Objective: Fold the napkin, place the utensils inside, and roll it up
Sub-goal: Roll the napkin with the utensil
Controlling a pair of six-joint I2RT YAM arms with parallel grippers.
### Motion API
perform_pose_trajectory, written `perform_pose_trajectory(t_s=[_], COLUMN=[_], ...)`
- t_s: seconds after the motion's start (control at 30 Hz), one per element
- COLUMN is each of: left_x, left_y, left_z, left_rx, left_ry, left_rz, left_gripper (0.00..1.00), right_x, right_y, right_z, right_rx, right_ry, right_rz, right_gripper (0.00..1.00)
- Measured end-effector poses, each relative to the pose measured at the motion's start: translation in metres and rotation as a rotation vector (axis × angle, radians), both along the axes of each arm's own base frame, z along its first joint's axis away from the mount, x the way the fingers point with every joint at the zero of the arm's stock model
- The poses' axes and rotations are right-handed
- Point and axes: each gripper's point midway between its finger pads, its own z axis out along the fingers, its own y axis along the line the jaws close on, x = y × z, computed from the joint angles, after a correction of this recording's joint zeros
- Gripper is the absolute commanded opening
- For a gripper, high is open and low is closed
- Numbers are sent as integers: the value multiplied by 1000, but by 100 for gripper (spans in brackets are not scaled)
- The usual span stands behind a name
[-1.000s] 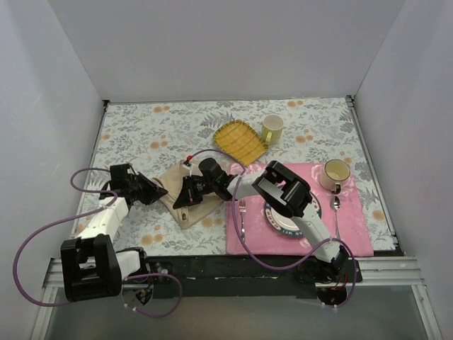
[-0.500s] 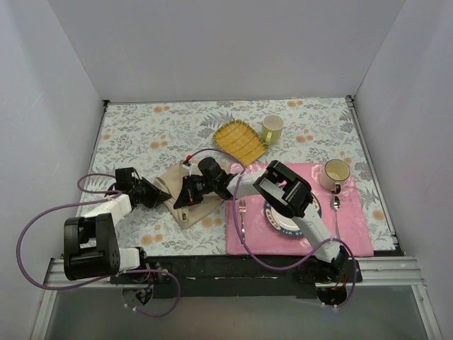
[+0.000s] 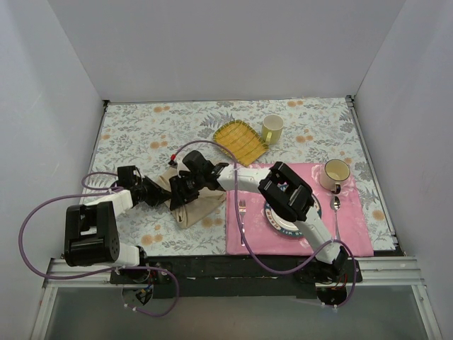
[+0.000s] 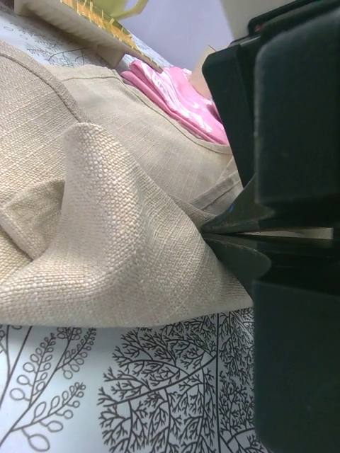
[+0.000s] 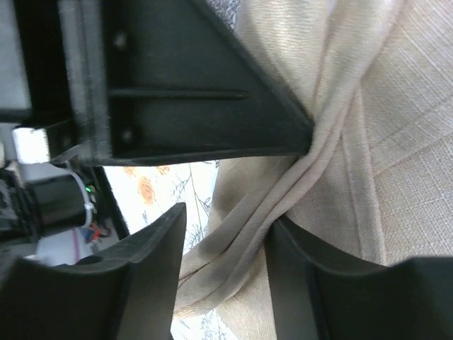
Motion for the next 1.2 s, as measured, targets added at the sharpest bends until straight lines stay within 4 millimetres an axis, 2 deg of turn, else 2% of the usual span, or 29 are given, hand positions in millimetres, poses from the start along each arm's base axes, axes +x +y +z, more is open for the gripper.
perform_pose_trajectory(t_s=[0.07,0.1,0.13,0.17,0.27,0.37,0.5,0.57,0.63,0.7,1.0,1.1,1.2], left_x=[0,1,1,2,2,3,3,3,3,3,4,5,5], left_y=[-1,-1,-2,-2,-3,-3,-4,-4,-4,-4,-4,-4,-3], left_z=[-1,-1,-1,-1,-1,-1,-1,-1,-1,-1,-1,-1,-1], left_rx=[-6,-9,-12,-15,-21,-24,-25,-26,-26,-25,-26,-27,-26], left_ry=[2,2,2,3,2,2,4,4,4,4,5,6,7], left_rz=[-3,-5,-7,-9,-13,-15,-15,-15,-15,-15,-16,-17,-16], left_gripper=[0,0,0,0,0,0,0,0,0,0,0,0,0], right_x=[-1,-2,-3,-5,-11,-20,-33,-37,-38,-40,-33,-30,-27], right_y=[-2,-4,-5,-7,-12,-17,-28,-32,-34,-36,-42,-45,-52], right_z=[2,2,3,4,11,12,0,-5,-7,-9,-7,-3,3], right_rx=[-36,-57,-75,-97,-153,-219,-332,-382,-415,-441,-463,-449,-434], right_ry=[-51,-73,-97,-122,-202,-281,-367,-412,-461,-498,-534,-526,-511], right_rz=[28,38,49,59,85,105,124,125,118,120,84,72,52], right_gripper=[63,68,87,93,99,97,91,86,75,74,73,65,64])
